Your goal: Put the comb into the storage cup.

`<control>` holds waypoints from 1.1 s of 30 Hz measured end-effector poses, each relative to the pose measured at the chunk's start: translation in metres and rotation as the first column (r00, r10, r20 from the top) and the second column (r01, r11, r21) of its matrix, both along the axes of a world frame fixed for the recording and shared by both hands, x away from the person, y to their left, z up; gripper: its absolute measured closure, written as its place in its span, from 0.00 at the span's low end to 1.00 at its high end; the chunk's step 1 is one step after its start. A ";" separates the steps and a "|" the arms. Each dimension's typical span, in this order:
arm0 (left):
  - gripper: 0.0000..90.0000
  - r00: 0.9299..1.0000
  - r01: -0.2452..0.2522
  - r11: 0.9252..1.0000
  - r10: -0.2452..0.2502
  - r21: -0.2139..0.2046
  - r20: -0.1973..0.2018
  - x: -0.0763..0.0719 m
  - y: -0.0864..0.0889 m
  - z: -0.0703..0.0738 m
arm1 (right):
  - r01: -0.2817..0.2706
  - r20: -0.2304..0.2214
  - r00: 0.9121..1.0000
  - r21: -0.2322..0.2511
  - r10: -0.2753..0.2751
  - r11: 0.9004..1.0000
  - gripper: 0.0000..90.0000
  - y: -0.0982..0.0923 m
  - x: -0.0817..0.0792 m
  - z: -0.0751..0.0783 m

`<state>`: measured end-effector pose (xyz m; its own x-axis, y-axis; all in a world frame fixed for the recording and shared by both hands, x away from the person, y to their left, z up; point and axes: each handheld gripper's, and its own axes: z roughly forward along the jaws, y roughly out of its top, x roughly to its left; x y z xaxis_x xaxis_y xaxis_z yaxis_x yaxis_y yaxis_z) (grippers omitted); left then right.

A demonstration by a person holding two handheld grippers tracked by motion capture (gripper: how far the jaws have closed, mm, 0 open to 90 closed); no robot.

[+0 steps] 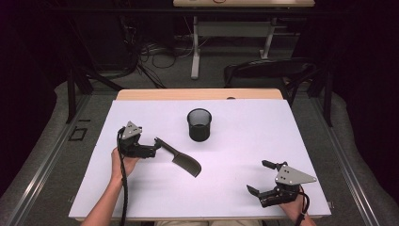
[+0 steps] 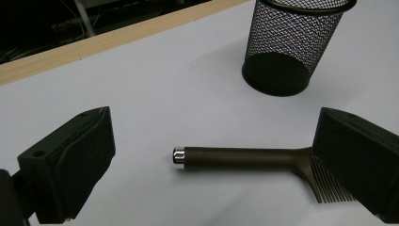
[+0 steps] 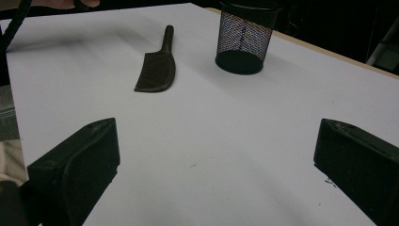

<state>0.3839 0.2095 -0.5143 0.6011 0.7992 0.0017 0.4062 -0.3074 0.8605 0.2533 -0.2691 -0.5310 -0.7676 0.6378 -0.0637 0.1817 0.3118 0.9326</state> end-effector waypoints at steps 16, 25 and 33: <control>0.00 0.999 -0.006 0.998 0.008 0.057 -0.041 0.021 -0.010 0.000 | -0.002 -0.001 1.000 -0.004 0.002 1.000 0.01 0.000 0.000 0.000; 0.36 0.998 0.003 0.994 0.003 0.111 -0.060 0.027 -0.014 0.000 | -0.002 0.002 1.000 -0.006 0.002 1.000 0.01 0.000 0.000 0.000; 0.81 0.995 0.033 0.989 -0.018 0.145 -0.101 0.031 -0.017 -0.003 | -0.002 0.008 1.000 -0.010 0.002 1.000 0.01 0.000 0.000 0.000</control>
